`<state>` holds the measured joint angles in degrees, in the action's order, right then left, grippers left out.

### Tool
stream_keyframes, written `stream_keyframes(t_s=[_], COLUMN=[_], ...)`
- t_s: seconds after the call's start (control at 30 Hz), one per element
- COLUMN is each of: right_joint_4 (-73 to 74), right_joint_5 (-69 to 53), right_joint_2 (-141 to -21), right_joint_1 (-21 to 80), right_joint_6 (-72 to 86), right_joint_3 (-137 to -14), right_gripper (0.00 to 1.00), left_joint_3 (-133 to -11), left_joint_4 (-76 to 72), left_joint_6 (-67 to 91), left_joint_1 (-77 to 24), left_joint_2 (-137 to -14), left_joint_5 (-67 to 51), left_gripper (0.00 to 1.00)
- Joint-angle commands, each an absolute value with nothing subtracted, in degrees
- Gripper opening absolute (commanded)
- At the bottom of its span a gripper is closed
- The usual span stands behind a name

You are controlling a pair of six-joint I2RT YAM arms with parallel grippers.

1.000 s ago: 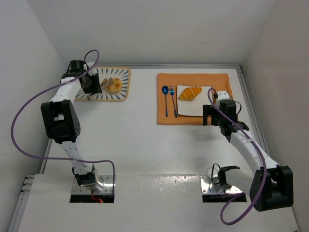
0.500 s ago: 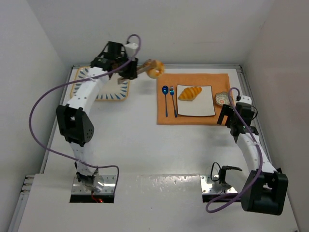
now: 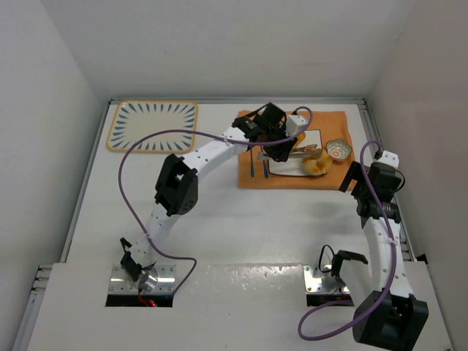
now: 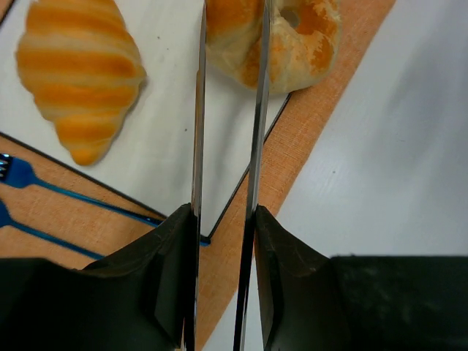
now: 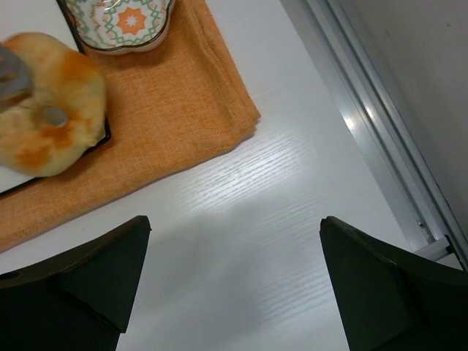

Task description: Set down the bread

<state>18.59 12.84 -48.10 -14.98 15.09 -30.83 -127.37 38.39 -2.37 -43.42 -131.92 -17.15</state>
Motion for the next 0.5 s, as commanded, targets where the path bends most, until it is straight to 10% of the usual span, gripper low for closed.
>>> stream_keyframes(t_s=[0.0,0.47], right_joint_4=[21.2,20.9], right_joint_5=[10.1,9.2], right_joint_2=[-46.4,-46.2], right_joint_1=[-15.2,-13.1], right_joint_6=[15.9,12.7], right_joint_3=[-30.8,-30.4], right_gripper=[1.0,1.0], left_joint_3=[-131.2,-123.2], left_joint_4=[33.4,32.2], left_joint_6=[-1.2,-1.3], left_joint_1=[-44.1,-43.5], left_joint_2=[-132.5,-129.4], left_joint_5=[-13.9,-9.7], left_gripper=[0.21,0.25])
